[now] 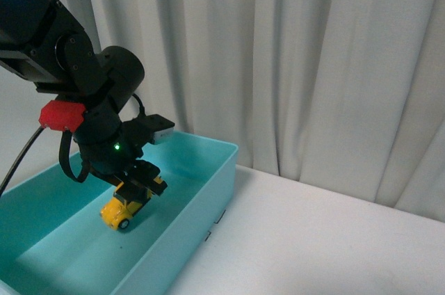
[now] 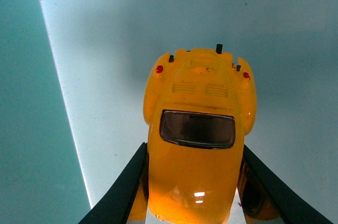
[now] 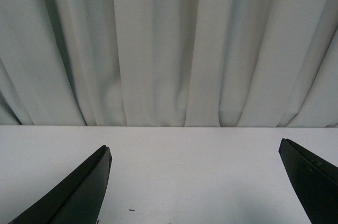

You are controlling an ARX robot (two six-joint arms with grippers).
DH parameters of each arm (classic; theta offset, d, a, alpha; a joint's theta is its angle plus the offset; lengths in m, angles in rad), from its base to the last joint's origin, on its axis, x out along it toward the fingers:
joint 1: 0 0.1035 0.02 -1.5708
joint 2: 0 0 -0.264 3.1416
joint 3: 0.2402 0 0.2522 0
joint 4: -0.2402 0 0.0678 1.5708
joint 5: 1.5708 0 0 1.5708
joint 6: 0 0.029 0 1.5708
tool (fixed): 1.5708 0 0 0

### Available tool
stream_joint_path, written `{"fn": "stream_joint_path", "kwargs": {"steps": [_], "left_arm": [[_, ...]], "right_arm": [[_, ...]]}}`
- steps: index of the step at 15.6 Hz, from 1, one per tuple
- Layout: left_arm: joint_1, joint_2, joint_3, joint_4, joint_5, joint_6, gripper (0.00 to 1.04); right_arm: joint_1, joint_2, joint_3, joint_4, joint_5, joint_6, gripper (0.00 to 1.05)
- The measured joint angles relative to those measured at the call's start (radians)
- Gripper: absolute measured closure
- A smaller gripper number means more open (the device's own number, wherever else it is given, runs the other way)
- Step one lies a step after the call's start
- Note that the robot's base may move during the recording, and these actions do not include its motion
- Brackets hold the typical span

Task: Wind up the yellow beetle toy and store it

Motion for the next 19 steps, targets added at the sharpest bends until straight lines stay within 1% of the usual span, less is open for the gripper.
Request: {"fn": "stream_joint_path", "kwargs": {"steps": [5,6,7,9,10,11,13,15,17,19], "left_arm": [[-0.005,0.019,-0.034,0.038,-0.007,-0.015,0.64],[-0.005,0.019,-0.037,0.039,0.000,-0.018,0.49],[-0.005,0.019,-0.037,0.042,0.004,-0.018,0.38],[-0.002,0.018,-0.037,0.036,0.016,-0.018,0.21],[0.002,0.003,-0.037,0.024,0.033,-0.018,0.05],[0.006,-0.032,-0.037,0.015,0.059,-0.023,0.07],[0.010,-0.128,-0.037,0.015,0.106,-0.024,0.07],[0.014,-0.275,-0.060,0.042,0.177,-0.024,0.07],[0.032,-0.411,-0.081,0.043,0.235,-0.029,0.07],[0.069,-0.547,-0.081,0.048,0.266,-0.055,0.07]], "right_arm": [[0.000,0.000,0.000,0.000,0.000,0.000,0.07],[0.000,0.000,0.000,0.000,0.000,0.000,0.07],[0.000,0.000,0.000,0.000,0.000,0.000,0.07],[0.000,0.000,0.000,0.000,0.000,0.000,0.07],[0.000,0.000,0.000,0.000,0.000,0.000,0.07],[0.000,0.000,0.000,0.000,0.000,0.000,0.07],[0.000,0.000,0.000,0.000,0.000,0.000,0.07],[0.000,0.000,0.000,0.000,0.000,0.000,0.07],[0.000,0.000,0.000,0.000,0.000,0.000,0.07],[0.000,0.000,0.000,0.000,0.000,0.000,0.07]]}}
